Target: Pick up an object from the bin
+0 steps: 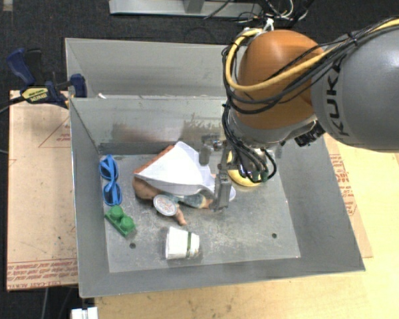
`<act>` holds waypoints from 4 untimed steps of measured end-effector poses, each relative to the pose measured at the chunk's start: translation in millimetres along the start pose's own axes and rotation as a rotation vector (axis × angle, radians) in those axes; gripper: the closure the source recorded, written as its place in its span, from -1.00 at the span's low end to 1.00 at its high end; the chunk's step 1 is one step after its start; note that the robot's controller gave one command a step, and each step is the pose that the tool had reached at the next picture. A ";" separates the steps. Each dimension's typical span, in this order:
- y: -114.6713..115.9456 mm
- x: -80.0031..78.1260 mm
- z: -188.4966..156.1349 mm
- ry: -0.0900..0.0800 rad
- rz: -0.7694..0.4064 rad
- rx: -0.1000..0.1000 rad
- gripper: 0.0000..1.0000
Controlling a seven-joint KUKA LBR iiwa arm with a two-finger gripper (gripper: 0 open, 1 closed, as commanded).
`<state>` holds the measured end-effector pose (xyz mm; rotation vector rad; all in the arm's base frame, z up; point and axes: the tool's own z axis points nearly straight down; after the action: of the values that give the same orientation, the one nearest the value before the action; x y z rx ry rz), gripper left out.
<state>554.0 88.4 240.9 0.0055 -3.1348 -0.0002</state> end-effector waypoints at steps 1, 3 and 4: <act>-0.5 -1.1 -4.8 -0.008 0.002 -0.001 -1.00; 13.1 -5.3 92.0 -0.011 -0.061 -0.002 -1.00; -0.6 -39.6 164.4 -0.007 -0.174 0.002 1.00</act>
Offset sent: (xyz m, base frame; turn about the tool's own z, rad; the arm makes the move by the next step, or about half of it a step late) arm -0.0012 0.0319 -0.1094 -0.0995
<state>592.5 88.0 76.3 0.2787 -3.1297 0.0014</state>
